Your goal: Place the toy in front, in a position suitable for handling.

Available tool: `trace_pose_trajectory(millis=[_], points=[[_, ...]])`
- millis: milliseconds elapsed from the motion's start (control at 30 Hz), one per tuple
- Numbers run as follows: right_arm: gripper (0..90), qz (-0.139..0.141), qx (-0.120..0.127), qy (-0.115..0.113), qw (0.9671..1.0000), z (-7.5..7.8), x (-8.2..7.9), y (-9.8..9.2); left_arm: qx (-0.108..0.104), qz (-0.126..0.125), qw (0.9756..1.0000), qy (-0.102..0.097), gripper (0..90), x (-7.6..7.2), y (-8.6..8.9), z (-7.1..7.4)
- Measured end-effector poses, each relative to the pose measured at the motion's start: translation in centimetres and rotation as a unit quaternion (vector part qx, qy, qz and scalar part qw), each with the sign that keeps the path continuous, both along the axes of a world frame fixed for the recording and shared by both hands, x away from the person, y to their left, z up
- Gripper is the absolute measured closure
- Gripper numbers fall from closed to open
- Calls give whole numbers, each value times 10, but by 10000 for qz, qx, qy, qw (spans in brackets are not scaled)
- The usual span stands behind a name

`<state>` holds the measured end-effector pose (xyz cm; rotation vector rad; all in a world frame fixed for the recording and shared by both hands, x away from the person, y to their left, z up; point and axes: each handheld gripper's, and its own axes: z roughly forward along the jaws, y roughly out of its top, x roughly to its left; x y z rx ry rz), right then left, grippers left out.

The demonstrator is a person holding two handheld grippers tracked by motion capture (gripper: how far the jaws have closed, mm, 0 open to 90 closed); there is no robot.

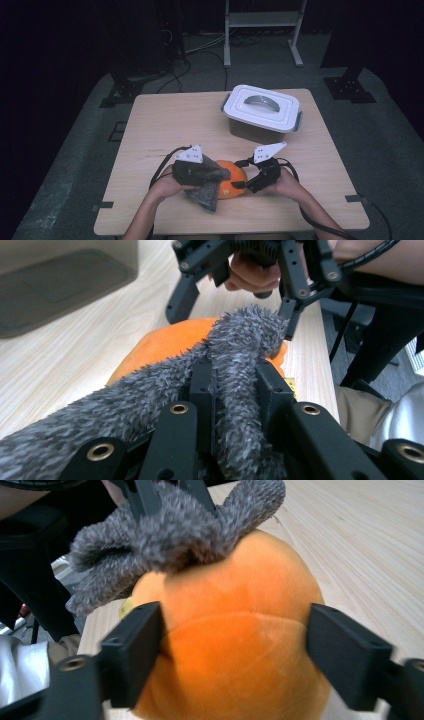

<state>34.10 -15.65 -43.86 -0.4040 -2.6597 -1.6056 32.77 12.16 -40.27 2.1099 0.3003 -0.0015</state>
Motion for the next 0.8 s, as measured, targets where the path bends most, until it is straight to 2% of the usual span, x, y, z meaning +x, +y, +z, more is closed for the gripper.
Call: trace_pose_trajectory(millis=[133,167,300,333,400,533,600,633,733,800], points=[[295,35,18,-91,10000,-1,-1,-3,-171,177,9997,84,736,2,20,-7],[295,23,20,-104,9999,-1,-2,-3,-162,219,9996,94,735,2,23,-8],[294,42,-76,-315,9995,0,-5,-2,198,402,9990,-60,726,3,37,-9],[294,52,-130,-381,9992,1,-7,-1,207,414,9989,-48,726,3,39,-10],[294,69,-190,-421,9989,2,-9,-1,80,401,9992,37,727,3,42,-13],[294,69,-195,-406,9990,2,-10,1,-235,284,9993,34,730,3,35,-8],[292,80,-163,-397,9990,1,-10,1,-465,110,9989,17,730,2,26,-3],[291,91,-148,-388,9991,1,-10,1,-510,8,9987,-23,729,1,20,-1],[292,113,-183,-429,9988,0,-11,1,-321,-199,9992,-129,722,-3,5,-1],[298,133,-216,-445,9987,0,-11,-1,-370,-217,9991,-60,722,-2,6,-4]])
